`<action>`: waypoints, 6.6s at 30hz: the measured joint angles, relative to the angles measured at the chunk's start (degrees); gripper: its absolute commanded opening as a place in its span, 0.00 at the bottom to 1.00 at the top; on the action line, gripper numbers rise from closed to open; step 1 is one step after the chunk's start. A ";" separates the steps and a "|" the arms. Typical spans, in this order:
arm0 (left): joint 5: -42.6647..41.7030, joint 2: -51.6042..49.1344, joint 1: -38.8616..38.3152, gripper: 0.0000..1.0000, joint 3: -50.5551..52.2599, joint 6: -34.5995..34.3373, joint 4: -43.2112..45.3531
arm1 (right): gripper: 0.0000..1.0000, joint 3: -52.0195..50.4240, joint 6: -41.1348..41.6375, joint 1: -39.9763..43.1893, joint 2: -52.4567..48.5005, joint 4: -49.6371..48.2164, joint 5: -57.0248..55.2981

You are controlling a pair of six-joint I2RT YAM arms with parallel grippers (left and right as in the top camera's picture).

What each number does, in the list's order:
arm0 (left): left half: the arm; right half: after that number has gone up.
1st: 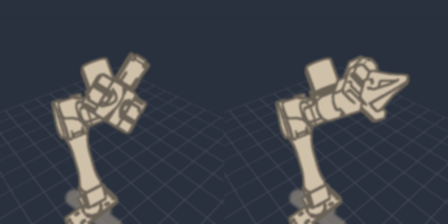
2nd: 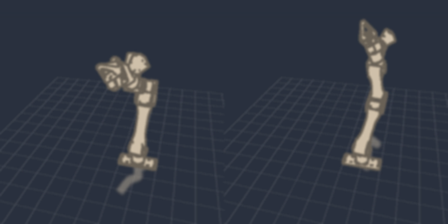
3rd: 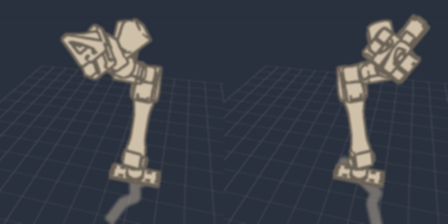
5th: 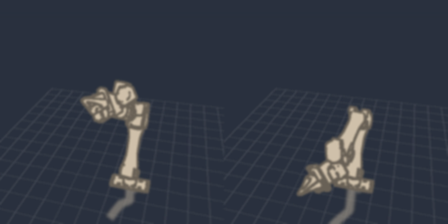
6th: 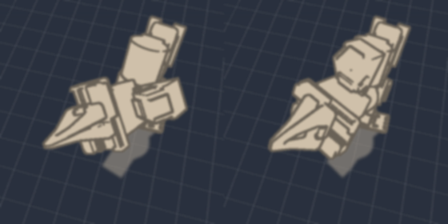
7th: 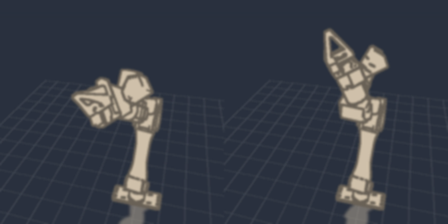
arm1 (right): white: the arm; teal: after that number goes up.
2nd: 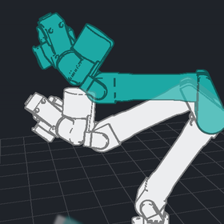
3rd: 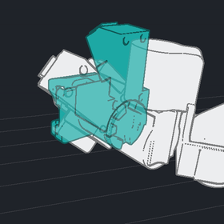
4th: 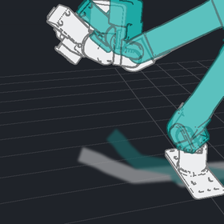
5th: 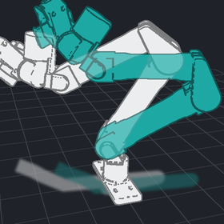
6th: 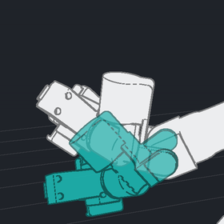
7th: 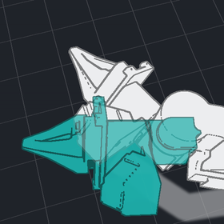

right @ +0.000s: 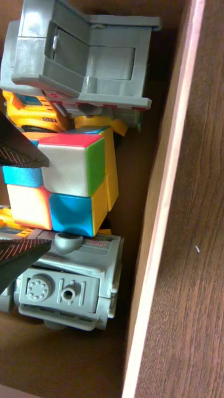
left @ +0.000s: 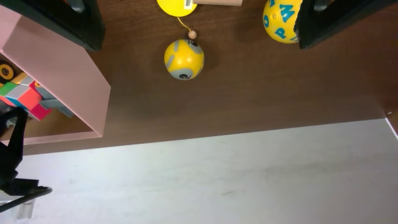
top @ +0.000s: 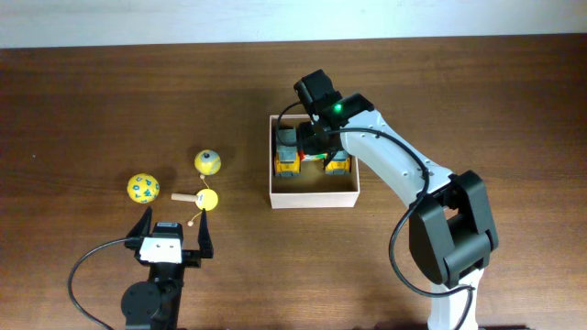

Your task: Pack container

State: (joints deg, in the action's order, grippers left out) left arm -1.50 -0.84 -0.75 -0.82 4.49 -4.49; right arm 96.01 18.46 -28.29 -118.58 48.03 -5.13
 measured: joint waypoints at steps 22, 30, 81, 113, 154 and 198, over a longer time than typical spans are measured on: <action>0.00 0.00 0.00 0.99 0.00 0.00 -0.02 | 0.36 1.42 -2.16 -1.07 -0.35 2.21 0.04; 0.00 0.00 0.00 0.99 0.00 0.00 0.00 | 0.37 4.09 -2.64 -1.07 -0.66 2.38 0.07; 0.00 0.00 0.00 0.99 0.00 0.00 0.00 | 0.37 11.89 -4.35 0.17 -6.21 7.54 -1.57; 0.00 0.00 0.00 0.99 0.00 0.00 0.00 | 0.37 11.89 -4.79 0.26 -6.21 10.78 -1.51; 0.00 0.00 0.00 0.99 0.00 0.00 0.00 | 0.38 12.22 -5.05 -0.66 -7.80 5.95 0.24; 0.00 0.00 0.00 0.99 0.00 0.00 0.00 | 0.42 16.20 -10.14 -2.36 -8.24 8.13 2.67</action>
State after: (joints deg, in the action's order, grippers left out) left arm -1.50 -0.84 -0.75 -0.82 4.49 -4.49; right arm 112.20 8.32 -30.65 -126.82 56.16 -2.46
